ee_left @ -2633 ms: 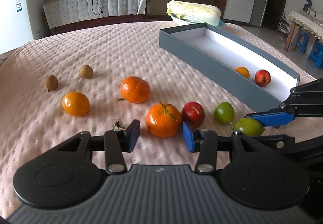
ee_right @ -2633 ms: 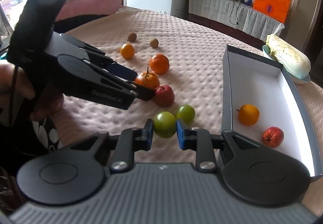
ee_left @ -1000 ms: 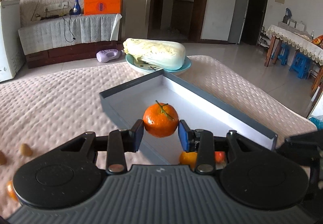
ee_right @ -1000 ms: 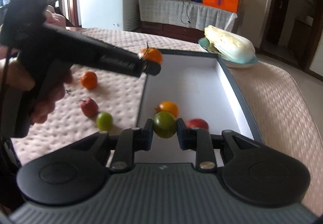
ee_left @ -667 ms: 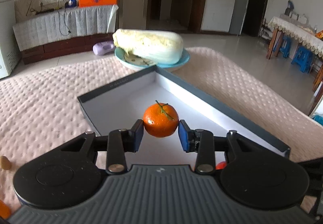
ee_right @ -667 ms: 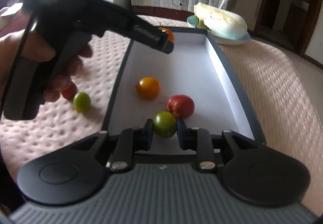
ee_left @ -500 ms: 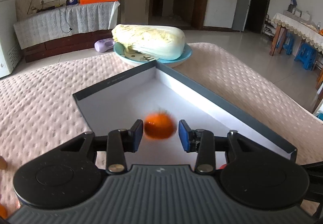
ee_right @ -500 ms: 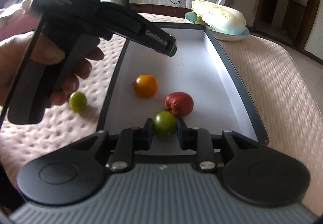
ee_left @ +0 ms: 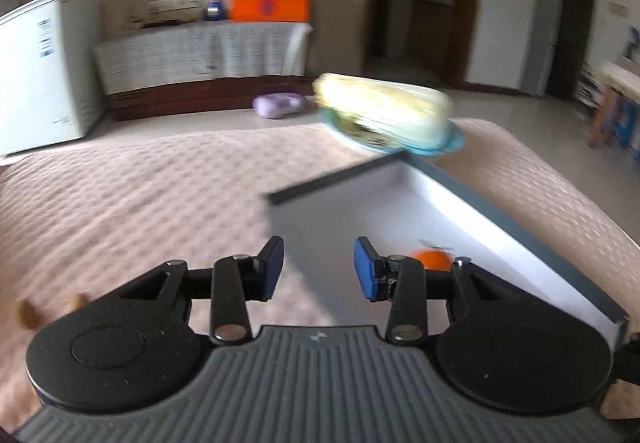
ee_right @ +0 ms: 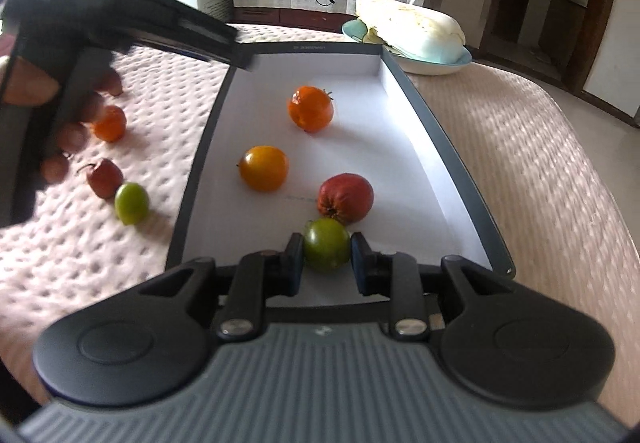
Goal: Organize fruits
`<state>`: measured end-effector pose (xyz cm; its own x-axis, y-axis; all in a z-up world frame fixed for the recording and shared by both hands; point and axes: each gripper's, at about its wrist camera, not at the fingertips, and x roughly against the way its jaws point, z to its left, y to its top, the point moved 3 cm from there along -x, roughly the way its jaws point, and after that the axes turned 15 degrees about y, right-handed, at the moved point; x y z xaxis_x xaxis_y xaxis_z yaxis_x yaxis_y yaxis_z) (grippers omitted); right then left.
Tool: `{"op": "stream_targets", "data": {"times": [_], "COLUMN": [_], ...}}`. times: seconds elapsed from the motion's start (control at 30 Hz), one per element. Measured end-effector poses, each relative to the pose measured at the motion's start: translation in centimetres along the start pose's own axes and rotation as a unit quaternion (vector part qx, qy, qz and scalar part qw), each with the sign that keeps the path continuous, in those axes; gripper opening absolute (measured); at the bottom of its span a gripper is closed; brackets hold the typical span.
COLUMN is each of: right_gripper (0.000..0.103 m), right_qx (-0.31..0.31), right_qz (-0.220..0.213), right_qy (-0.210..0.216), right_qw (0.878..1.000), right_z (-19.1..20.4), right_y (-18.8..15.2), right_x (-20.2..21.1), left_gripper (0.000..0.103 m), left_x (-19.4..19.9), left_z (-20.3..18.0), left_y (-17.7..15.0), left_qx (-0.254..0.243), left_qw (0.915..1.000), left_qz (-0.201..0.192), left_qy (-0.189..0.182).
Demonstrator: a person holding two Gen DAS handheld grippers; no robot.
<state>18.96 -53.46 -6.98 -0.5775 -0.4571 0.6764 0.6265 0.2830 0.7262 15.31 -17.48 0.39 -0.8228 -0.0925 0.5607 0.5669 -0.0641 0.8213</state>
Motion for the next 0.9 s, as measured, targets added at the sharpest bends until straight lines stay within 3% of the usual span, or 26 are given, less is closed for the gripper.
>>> {"op": "stream_targets", "data": {"times": [0.27,0.43,0.5,0.6,0.77,0.9], "right_gripper": [0.028,0.028,0.029,0.031,0.031,0.032], "right_qx": [-0.003,-0.003,-0.011,-0.035,-0.043,-0.023], "right_qz": [0.013,0.017,0.017,0.014,0.013,0.002], "right_qy": [-0.02,-0.019,-0.021,-0.018,-0.009,-0.012], "right_qw": [1.0,1.0,1.0,0.999,0.999,1.0], "right_z": [0.4,0.5,0.4,-0.2,-0.4,0.1], "right_y": [0.0,-0.2,-0.4,-0.7,-0.9,-0.6], "right_x": [-0.1,0.2,0.4,0.8,1.0,1.2], "left_gripper": [0.045,0.045,0.033,0.024,0.023,0.024], "left_x": [-2.4,-3.8,-4.1,-4.3,-4.3,-4.2], "left_z": [4.1,1.4,-0.3,-2.2,-5.0,-4.9], "left_y": [-1.1,-2.2,-2.1,-1.7,-1.0,-1.0], "left_qx": [0.02,-0.017,-0.026,-0.026,-0.033,-0.037], "left_qw": [0.9965,0.9961,0.9965,0.9974,0.9979,0.9977], "left_qz": [0.042,0.069,0.068,0.061,0.051,0.055], "left_qy": [0.07,0.052,0.042,0.028,0.022,0.014]}}
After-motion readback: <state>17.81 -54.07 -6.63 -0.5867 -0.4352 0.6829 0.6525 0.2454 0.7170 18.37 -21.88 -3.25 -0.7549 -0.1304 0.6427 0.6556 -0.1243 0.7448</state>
